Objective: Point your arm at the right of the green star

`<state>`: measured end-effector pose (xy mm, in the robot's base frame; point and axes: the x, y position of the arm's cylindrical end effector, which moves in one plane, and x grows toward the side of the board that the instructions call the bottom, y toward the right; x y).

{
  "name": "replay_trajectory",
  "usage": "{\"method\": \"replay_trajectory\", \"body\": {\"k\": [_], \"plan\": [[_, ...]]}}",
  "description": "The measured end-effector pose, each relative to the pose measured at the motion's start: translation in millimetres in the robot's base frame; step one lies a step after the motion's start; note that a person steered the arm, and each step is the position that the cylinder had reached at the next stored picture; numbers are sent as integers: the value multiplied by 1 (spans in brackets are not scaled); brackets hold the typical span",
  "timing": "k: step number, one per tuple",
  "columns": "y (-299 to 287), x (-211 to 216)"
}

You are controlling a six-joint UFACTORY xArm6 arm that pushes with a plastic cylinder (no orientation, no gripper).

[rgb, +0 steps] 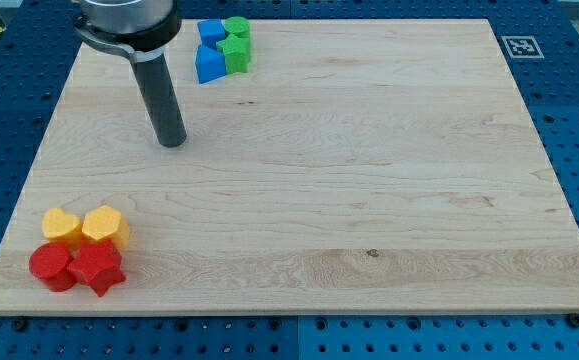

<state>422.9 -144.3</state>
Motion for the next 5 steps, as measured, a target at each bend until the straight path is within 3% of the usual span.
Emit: {"method": "replay_trajectory", "body": {"k": [5], "plan": [[3, 0]]}}
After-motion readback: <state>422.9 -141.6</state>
